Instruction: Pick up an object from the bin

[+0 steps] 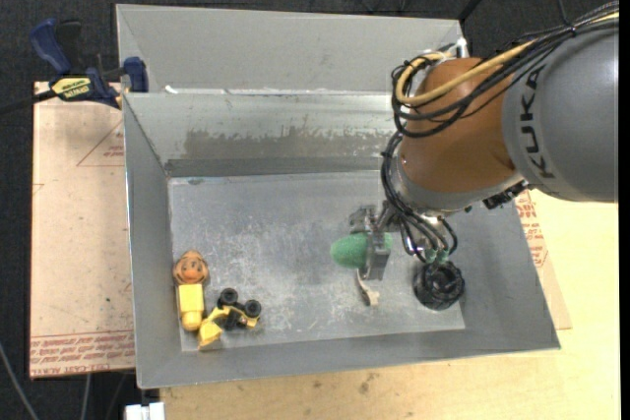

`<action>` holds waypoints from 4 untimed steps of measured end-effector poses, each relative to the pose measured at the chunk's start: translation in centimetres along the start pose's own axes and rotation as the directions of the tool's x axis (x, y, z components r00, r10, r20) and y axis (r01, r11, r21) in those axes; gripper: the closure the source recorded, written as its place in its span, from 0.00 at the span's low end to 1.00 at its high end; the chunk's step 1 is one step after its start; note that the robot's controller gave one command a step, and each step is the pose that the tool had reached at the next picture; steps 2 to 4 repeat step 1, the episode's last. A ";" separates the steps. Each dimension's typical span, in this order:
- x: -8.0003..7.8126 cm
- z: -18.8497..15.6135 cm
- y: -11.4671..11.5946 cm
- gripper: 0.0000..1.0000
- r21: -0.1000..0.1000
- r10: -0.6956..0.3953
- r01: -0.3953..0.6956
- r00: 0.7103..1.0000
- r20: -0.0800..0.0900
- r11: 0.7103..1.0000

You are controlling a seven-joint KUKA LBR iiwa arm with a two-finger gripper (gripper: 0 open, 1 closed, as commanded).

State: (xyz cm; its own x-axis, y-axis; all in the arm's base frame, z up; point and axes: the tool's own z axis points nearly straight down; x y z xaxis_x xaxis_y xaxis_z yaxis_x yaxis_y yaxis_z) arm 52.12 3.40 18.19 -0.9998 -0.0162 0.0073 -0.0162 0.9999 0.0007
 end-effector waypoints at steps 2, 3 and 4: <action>-0.5 -6.1 0.2 1.00 0.000 -0.013 0.013 1.000 0.006 1.000; -0.5 -6.1 0.2 1.00 0.000 -0.013 0.013 1.000 0.006 1.000; -0.5 -6.1 0.2 1.00 0.000 -0.013 0.013 1.000 0.006 1.000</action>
Offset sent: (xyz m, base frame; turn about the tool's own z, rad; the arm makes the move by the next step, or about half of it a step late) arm 0.0683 -0.0029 -0.1119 -0.0370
